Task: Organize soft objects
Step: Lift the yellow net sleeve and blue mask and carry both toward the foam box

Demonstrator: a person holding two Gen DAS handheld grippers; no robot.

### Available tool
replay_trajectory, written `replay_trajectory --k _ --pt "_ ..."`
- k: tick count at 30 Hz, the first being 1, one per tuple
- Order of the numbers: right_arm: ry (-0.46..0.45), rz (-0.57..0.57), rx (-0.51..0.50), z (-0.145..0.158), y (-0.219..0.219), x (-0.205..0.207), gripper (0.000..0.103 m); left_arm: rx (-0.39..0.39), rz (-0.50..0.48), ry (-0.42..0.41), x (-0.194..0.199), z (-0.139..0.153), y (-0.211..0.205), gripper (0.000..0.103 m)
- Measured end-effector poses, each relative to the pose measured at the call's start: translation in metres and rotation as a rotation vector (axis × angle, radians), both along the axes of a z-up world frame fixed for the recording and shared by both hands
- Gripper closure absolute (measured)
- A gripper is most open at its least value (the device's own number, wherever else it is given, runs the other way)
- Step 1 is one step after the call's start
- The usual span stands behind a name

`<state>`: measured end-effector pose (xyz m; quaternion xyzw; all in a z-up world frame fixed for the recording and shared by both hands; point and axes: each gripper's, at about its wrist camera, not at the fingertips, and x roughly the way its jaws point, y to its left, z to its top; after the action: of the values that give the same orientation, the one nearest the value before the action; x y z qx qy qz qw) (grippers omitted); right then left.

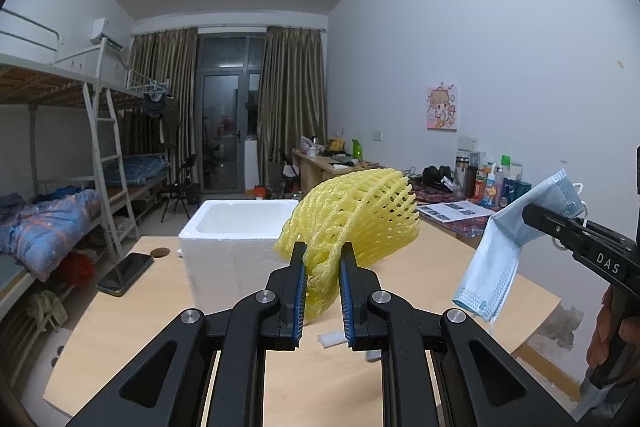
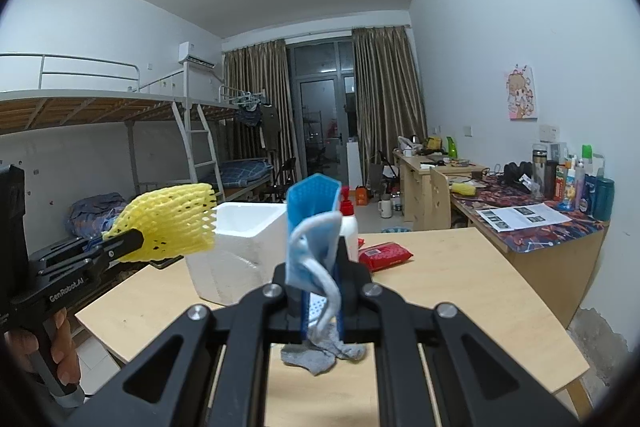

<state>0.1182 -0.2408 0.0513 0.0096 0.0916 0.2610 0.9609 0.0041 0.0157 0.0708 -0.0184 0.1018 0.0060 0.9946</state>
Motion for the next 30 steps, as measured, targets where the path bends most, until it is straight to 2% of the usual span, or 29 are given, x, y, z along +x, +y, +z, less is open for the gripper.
replay_trajectory --k 9,19,30 --pt "-0.002 0.058 -0.011 -0.001 0.019 0.007 0.09 -0.015 0.07 0.004 -0.002 0.002 0.02 0.087" --pt "0.007 0.175 -0.018 -0.002 0.059 0.016 0.09 -0.023 0.173 -0.002 -0.014 0.002 0.055 0.087" --pt "0.02 0.266 -0.038 -0.003 0.1 0.022 0.09 -0.04 0.232 0.005 -0.015 -0.001 0.084 0.087"
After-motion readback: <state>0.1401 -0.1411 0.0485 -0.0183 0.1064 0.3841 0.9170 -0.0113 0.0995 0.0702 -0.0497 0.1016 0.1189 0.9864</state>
